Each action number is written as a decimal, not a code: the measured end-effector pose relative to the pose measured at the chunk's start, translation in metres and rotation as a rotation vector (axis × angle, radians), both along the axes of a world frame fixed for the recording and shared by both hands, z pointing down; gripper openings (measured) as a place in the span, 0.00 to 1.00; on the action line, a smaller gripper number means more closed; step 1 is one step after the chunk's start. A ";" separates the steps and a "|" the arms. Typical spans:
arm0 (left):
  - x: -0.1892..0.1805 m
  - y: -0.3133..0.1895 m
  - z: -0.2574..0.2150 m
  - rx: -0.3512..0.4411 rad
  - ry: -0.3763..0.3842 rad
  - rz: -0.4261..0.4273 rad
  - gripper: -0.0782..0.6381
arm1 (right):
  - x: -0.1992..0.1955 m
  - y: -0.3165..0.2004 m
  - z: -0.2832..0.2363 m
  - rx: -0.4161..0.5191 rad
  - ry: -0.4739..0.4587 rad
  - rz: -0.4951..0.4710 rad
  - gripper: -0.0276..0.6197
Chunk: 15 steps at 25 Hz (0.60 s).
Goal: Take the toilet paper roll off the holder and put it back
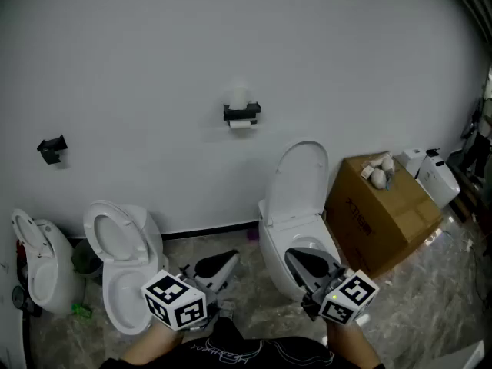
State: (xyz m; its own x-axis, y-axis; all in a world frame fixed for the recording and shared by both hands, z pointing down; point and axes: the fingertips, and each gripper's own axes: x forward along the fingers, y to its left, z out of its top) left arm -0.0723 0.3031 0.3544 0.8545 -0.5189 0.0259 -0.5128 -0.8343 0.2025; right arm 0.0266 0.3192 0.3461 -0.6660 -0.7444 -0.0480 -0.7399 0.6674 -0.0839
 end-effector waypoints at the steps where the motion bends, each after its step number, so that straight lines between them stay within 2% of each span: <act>1: 0.001 0.003 -0.003 0.005 0.001 0.002 0.12 | 0.001 0.003 -0.002 0.005 0.001 -0.001 0.05; 6: 0.005 0.016 -0.017 0.032 0.000 0.003 0.12 | 0.007 0.015 -0.015 0.022 -0.003 0.007 0.05; 13: 0.000 0.007 -0.023 0.055 -0.029 -0.059 0.12 | 0.025 0.012 -0.018 0.011 -0.017 0.065 0.05; 14: -0.001 0.004 -0.024 0.056 -0.030 -0.068 0.14 | 0.028 0.011 -0.018 0.006 -0.016 0.071 0.05; 15: -0.001 0.002 -0.025 0.057 -0.029 -0.074 0.21 | 0.030 0.011 -0.017 0.003 -0.015 0.077 0.05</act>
